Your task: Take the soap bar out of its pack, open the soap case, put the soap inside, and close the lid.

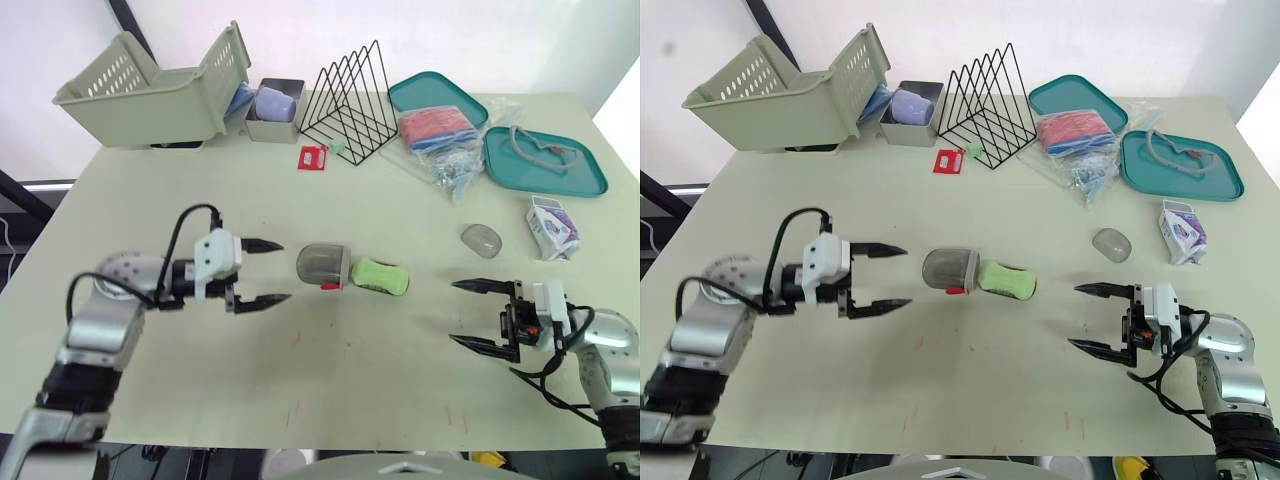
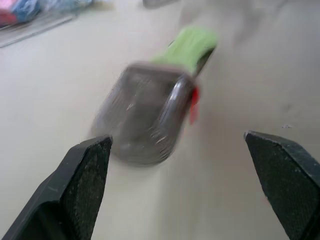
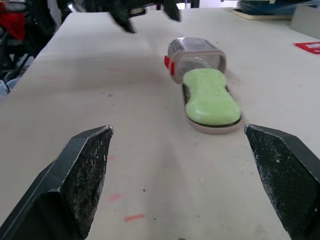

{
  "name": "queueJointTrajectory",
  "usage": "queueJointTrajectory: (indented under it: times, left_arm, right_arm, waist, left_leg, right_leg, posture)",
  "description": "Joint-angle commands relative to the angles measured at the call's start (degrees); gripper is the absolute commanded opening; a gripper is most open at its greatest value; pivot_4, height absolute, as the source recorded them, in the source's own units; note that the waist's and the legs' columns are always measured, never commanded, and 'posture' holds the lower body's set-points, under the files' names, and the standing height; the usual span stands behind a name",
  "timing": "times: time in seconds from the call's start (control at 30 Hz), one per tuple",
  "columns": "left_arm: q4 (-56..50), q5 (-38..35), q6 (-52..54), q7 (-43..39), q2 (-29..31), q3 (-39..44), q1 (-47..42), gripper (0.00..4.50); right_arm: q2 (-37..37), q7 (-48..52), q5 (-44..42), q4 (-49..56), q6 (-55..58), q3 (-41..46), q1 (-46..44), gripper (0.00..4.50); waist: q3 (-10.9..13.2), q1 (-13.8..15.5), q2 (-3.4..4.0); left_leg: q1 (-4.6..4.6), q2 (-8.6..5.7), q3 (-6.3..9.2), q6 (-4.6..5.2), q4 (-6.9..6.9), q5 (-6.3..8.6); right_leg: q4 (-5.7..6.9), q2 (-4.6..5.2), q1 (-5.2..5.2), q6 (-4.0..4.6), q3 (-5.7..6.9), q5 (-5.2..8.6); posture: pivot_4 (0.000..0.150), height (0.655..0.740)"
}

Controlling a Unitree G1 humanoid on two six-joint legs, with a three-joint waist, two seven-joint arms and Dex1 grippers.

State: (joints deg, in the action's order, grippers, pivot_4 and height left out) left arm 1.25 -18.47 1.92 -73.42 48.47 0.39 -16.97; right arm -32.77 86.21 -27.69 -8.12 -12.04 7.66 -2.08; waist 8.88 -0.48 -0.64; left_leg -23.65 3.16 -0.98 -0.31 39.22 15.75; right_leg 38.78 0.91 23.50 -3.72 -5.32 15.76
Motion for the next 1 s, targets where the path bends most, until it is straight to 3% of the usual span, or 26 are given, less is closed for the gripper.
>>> queueJointTrajectory:
  times: [0.03, 0.33, 1.0]
  left_arm:
    - [8.0, 3.98, -4.14, -5.61, 0.43, -4.2, -8.72, 4.5]
    - [19.88, 9.32, -2.38, -12.34, -4.28, -12.73, -23.49, 4.5]
    - [30.38, 16.53, -7.64, -13.04, -12.3, -17.59, -29.59, 4.5]
  right_arm:
    - [-0.52, 0.45, -0.18, -0.96, -2.84, 0.49, 0.44, 4.39]
    - [-0.94, -0.09, -0.38, -1.06, -3.75, 0.01, 0.74, 4.39]
    - [-1.23, -1.88, 0.11, -1.29, -4.96, -0.45, 1.33, 4.39]
  waist:
    - [0.0, 0.04, 0.0]
    - [0.0, -0.31, 0.0]
    - [0.0, -0.34, 0.0]
  left_leg:
    - [0.0, -0.01, -0.02, 0.0, 0.02, 0.0]
    - [-0.01, 0.0, 0.01, 0.0, 0.05, -0.01]
    - [-0.02, -0.01, 0.02, 0.0, 0.1, 0.0]
  right_leg:
    - [0.0, 0.01, 0.0, 0.0, -0.02, 0.0]
    - [0.03, -0.03, 0.01, 0.0, -0.05, 0.0]
    - [0.06, -0.02, 0.01, 0.0, -0.07, 0.0]
  posture:
    - [0.15, 0.74]
    - [0.15, 0.74]
    - [0.15, 0.74]
